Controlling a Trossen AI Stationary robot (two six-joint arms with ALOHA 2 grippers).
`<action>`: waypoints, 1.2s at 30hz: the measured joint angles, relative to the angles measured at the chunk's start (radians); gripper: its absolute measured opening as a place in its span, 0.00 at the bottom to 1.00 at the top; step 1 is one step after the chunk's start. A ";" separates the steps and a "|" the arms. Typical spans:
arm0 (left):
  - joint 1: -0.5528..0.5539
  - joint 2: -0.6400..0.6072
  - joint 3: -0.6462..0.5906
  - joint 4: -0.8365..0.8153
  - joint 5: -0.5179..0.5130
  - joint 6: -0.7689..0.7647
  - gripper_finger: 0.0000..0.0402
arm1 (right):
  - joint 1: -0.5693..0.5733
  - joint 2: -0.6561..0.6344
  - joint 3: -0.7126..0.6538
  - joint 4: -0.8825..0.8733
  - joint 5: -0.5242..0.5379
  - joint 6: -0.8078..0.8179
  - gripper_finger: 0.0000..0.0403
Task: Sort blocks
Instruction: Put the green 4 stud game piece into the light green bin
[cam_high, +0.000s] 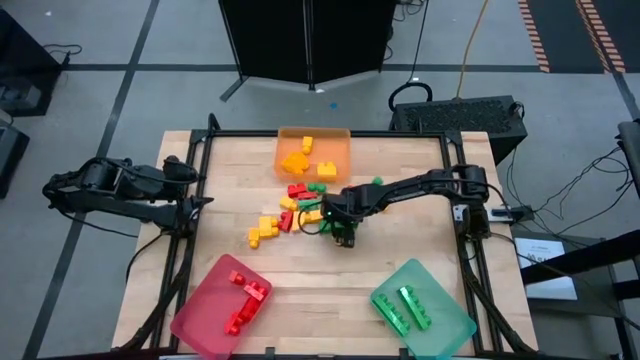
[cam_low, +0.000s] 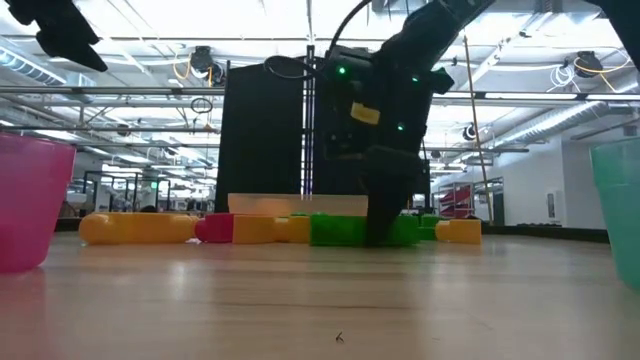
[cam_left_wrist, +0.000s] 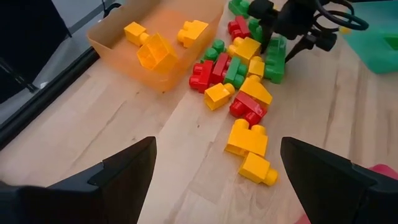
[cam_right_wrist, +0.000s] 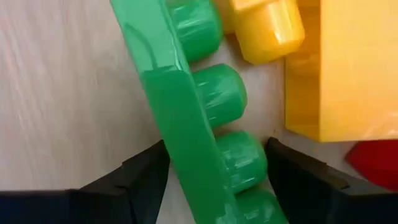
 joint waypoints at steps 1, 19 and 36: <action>0.000 0.000 0.000 0.000 -0.006 0.000 0.86 | -0.001 0.000 -0.001 -0.005 0.004 0.012 0.59; 0.000 0.000 0.000 0.000 -0.026 0.000 0.86 | 0.087 -0.080 0.188 -0.169 -0.005 0.223 0.37; 0.000 0.000 0.000 0.000 -0.014 0.008 0.86 | 0.665 -0.570 -0.044 -0.545 0.244 1.368 0.37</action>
